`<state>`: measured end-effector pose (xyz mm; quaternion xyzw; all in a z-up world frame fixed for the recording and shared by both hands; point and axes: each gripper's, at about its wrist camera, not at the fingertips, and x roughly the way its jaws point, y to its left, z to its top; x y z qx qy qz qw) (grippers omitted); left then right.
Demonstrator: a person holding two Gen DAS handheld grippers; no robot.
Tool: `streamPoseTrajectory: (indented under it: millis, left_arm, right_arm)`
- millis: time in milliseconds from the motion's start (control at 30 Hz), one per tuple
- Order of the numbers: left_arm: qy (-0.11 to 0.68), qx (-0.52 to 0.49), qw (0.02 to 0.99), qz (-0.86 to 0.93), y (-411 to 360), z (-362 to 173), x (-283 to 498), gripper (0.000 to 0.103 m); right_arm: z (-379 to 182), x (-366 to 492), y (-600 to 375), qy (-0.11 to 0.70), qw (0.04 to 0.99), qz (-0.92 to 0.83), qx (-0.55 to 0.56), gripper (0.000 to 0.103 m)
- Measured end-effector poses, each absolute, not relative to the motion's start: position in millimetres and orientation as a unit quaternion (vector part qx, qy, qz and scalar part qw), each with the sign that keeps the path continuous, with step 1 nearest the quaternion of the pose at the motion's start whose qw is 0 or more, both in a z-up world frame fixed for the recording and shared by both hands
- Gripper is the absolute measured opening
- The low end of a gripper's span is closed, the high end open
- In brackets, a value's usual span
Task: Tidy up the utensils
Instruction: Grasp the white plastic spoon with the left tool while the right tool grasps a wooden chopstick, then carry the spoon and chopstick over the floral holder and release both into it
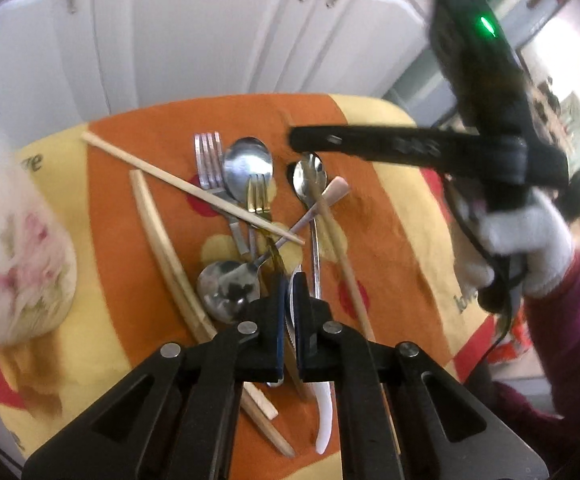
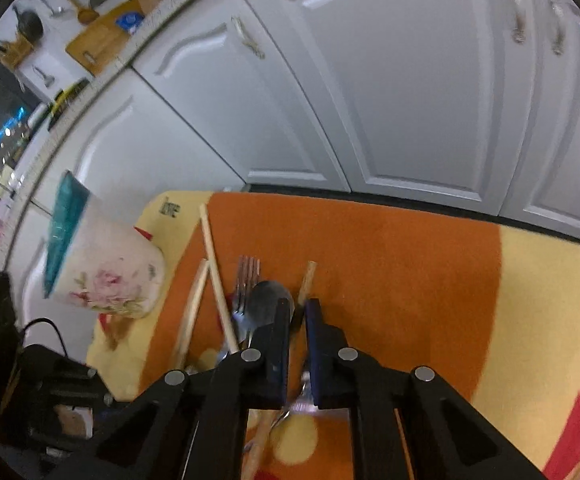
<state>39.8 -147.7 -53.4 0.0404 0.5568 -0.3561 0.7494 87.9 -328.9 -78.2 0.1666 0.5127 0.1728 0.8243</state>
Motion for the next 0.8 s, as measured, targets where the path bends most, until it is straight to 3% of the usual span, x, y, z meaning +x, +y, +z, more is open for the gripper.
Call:
streamPoseTrajectory:
  millis: [600,800]
  left_arm:
    - [0.466,-0.043,0.819,-0.333,-89,24,4,0.002]
    - [0.414,-0.056,0.856,-0.305,-52,72,16,0.002]
  right_arm:
    - [15,-5,-320,0.413,0.877,0.184,0.164,0.005]
    - [58,-13,-305,0.373,0.892,0.204,0.151,0.005]
